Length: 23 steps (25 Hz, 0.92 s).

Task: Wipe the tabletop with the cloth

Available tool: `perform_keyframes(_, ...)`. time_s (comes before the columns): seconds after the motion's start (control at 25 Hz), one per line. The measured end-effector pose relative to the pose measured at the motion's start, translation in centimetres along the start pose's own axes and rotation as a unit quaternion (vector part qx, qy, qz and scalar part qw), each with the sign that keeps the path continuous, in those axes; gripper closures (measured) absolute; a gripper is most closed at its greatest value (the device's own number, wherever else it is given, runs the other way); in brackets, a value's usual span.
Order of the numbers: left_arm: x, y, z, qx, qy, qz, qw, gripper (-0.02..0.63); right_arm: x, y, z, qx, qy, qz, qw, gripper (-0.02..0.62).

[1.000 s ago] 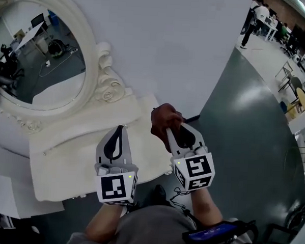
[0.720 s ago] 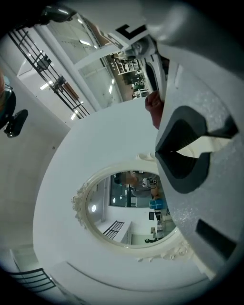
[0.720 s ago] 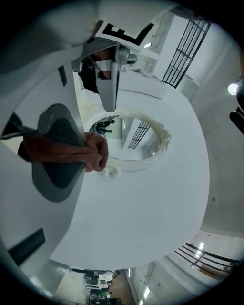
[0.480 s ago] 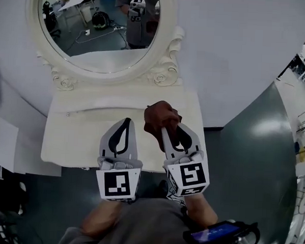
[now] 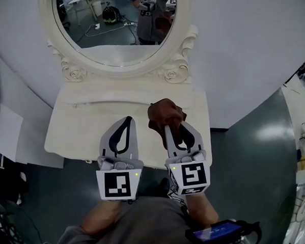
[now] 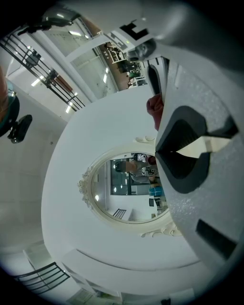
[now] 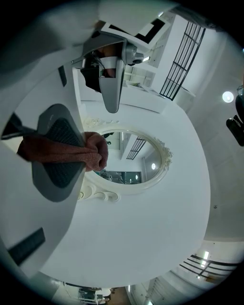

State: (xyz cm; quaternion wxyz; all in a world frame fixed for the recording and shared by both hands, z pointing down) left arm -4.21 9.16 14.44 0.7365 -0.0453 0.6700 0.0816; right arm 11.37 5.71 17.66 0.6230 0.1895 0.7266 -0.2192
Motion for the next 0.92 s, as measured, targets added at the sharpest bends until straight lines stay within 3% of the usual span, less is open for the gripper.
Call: perform_keyframes(0.92, -0.40, 0.27, 0.47, 0.002, 0.000, -0.006, 1.0000, 0.592, -0.16, 0.37, -0.11, 0.013, -0.014, 0.010, 1.000, 0.517)
Point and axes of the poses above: the fingertips, and each gripper's own axes: y backward along the fingers, z to its right, x out of its top, the point moved 7 cm from there along y, backward along the fingers, and after that the axes turned 2 degrees about y, right-handed, at the moved point
